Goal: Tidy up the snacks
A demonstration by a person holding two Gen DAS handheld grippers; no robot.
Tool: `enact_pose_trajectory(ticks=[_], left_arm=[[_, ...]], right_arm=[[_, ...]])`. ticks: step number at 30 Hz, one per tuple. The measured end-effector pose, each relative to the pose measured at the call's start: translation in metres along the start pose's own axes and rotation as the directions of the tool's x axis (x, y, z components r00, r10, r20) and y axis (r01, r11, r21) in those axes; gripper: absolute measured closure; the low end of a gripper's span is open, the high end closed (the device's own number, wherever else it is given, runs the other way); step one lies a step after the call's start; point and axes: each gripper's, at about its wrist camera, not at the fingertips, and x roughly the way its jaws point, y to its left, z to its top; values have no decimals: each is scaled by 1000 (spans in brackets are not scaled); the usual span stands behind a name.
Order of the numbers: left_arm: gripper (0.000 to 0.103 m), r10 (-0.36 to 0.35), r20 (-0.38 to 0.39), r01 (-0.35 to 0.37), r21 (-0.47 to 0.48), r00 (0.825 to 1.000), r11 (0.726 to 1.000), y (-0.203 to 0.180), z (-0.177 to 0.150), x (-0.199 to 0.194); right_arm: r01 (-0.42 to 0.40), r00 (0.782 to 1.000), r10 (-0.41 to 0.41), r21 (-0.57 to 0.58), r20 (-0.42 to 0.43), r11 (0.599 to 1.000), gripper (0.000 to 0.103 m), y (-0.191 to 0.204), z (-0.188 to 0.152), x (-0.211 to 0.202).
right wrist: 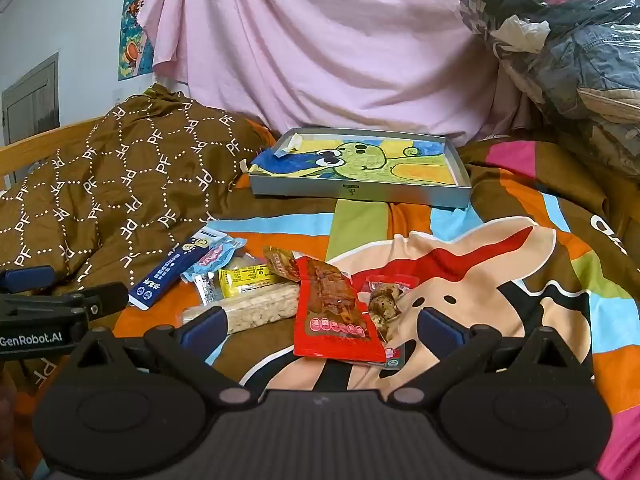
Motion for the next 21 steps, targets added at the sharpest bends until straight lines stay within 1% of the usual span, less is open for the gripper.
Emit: enact_pose_trajectory(ticks=[21], left_arm=[[1, 3, -9, -3, 4, 1000, 1000, 0, 0, 0]], right_arm=[[-5, 1000, 5, 6, -5, 1000, 0, -1, -1, 1]])
